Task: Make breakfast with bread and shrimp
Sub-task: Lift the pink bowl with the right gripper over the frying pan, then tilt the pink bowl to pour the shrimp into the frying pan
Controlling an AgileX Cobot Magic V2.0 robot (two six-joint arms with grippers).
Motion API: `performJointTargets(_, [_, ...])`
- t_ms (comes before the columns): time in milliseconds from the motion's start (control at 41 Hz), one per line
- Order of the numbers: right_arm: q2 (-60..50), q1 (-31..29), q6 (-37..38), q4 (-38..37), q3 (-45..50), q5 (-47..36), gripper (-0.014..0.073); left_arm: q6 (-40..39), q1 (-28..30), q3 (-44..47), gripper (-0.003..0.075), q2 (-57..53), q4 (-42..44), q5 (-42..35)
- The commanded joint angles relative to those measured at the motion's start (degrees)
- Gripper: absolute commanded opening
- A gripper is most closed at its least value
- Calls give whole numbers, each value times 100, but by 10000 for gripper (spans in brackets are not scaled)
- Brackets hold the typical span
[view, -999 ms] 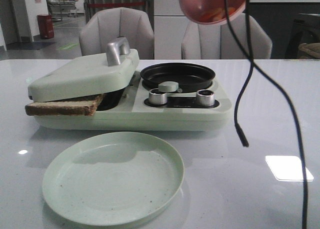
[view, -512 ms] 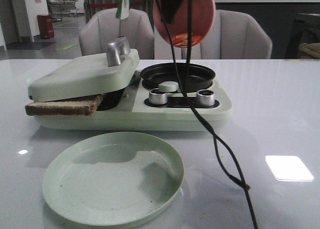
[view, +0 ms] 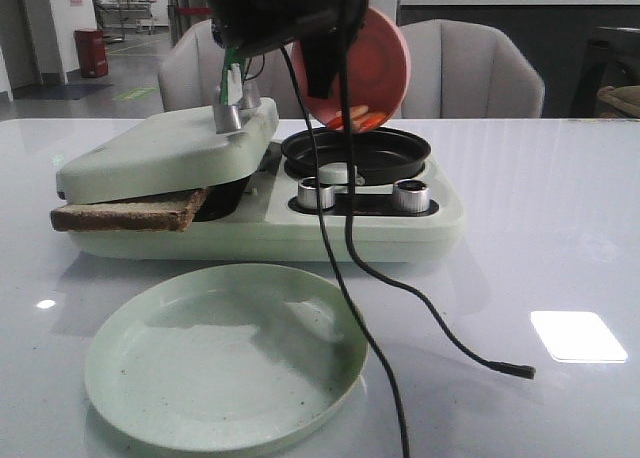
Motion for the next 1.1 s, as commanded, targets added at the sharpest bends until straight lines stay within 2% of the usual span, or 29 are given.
performJointTargets(0, [-450,12,-209,-580,-265,419,45,-60,-23,-172,101,-11,-87,-380])
performJointTargets(219, [-478,23,-825,-580,-1141,445,45,-60,-23,-172,101,-11,-87,-380])
performJointTargets(341, [-478,27,-808,-562,-1387,486,45,-60,-23,-172,101,-11,-87,-380])
performJointTargets(512, [-261,12,-765,152,-1310,226,45,-60,-23,-172,101,-11,-87,-380])
performJointTargets(707, [-252,13,-855,-200,-1171,253,45,-60,-23,-172,101,-11,-87,-380])
performJointTargets(1072, [-893,13,-1063,-580,-1180,420,45,-60,-23,-172,101,-11,-87,-380])
